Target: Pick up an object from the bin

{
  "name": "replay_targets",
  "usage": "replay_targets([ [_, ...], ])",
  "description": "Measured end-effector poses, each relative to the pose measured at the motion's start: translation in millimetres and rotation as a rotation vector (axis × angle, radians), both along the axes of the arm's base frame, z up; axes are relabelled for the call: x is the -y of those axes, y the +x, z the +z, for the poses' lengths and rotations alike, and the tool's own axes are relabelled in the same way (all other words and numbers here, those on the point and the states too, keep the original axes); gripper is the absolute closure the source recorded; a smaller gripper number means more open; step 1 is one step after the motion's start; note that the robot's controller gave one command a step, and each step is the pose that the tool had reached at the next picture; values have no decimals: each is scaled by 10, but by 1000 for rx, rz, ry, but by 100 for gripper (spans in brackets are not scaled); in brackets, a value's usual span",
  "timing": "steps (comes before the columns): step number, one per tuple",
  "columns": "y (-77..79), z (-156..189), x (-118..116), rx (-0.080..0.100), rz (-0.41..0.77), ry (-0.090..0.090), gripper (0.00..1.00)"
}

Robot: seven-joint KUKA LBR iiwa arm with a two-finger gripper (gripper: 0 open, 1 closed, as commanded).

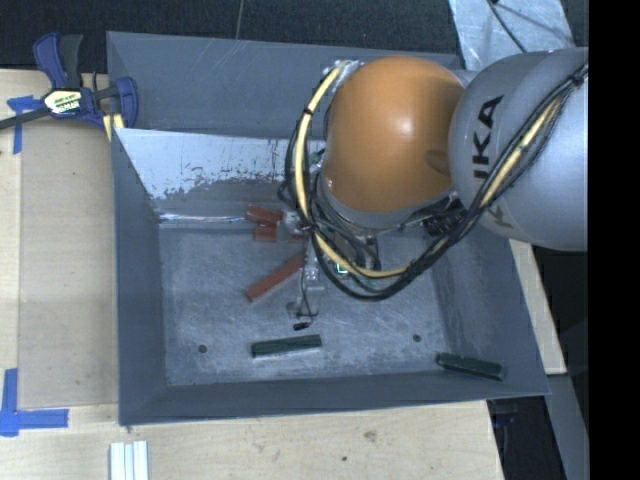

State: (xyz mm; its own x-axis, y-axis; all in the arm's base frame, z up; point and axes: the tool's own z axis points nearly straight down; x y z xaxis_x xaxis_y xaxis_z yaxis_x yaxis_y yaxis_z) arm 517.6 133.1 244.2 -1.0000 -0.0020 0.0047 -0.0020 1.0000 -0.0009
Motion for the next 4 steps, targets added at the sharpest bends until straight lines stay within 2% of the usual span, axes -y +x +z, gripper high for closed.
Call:
replay_targets([
  [1,-29,-330,41,16,-2,4,0],
  [2,-192,-1321,150,11,-1,3,0],
  [3,-240,-1739,262,5,140,1,0],
  [4,-262,-1426,207,9,38,2,0],
])
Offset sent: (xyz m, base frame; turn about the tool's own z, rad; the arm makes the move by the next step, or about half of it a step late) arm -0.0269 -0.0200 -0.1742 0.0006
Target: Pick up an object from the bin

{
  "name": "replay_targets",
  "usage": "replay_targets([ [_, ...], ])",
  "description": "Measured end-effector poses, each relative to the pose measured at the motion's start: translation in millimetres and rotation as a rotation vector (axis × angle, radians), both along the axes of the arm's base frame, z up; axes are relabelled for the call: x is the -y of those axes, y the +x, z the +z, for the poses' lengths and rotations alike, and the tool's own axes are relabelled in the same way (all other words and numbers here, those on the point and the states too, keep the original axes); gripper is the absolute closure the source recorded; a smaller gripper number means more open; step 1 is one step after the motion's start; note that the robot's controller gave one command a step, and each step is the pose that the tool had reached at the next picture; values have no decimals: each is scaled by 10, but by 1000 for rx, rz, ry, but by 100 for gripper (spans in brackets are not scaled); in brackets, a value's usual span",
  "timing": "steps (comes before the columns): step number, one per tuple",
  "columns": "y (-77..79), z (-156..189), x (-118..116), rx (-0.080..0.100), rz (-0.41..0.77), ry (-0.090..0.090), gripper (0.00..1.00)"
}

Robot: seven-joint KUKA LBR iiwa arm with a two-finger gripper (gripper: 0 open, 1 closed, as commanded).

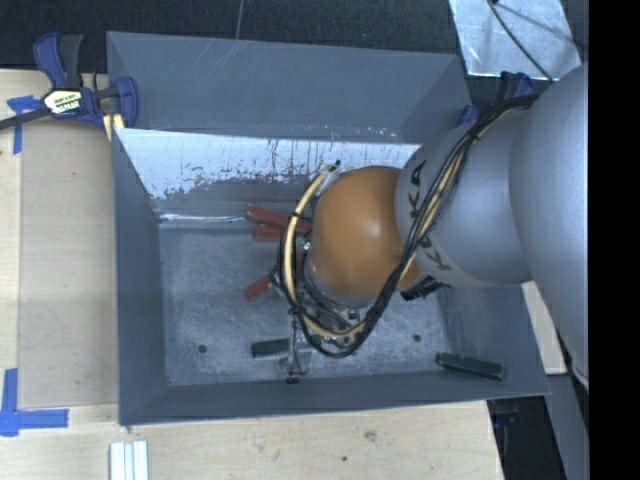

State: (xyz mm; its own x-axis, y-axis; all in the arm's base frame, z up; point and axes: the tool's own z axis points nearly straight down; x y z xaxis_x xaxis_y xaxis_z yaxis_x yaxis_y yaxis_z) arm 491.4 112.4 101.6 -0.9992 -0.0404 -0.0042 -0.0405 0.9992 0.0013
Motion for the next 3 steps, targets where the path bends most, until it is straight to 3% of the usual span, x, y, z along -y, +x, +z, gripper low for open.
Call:
replay_targets([
  [1,25,-318,56,-4,103,-2,0],
  [2,-39,-308,33,-3,-75,0,100],
  [3,-39,-308,33,-3,-75,0,100],
])
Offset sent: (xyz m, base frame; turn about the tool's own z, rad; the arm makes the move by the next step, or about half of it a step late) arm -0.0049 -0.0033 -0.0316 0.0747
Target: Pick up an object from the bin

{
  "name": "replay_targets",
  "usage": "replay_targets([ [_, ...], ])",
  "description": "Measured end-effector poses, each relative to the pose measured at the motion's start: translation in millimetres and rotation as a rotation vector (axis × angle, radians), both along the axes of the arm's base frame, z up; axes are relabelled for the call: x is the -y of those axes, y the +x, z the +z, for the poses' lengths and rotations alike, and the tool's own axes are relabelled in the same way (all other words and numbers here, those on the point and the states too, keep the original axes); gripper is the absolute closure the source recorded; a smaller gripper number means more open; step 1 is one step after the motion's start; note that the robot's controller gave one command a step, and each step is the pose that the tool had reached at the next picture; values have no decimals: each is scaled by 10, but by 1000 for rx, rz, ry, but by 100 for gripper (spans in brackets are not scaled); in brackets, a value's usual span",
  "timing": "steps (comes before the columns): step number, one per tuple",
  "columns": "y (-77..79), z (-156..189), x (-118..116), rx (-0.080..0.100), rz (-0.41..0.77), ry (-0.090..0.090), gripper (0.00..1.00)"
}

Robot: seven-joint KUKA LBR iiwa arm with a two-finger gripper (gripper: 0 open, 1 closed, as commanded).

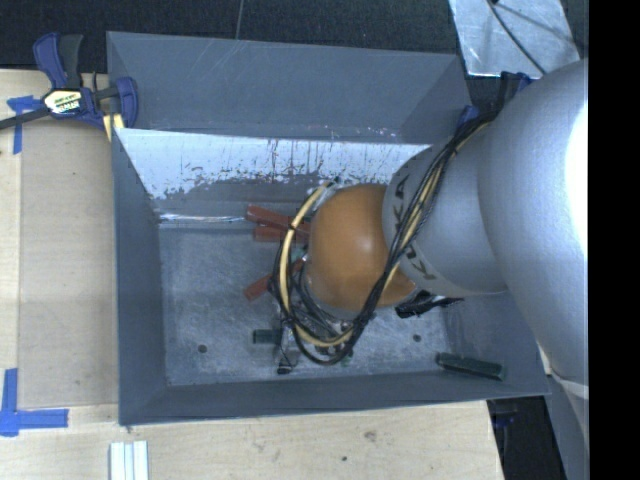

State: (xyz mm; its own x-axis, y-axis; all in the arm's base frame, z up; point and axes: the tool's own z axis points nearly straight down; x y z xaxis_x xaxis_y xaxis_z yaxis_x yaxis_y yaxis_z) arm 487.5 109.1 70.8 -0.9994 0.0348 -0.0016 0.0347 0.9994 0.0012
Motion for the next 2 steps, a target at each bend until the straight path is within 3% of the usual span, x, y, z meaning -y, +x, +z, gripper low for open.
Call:
replay_targets([
  [2,-27,279,9,-8,-1,-2,100],
])
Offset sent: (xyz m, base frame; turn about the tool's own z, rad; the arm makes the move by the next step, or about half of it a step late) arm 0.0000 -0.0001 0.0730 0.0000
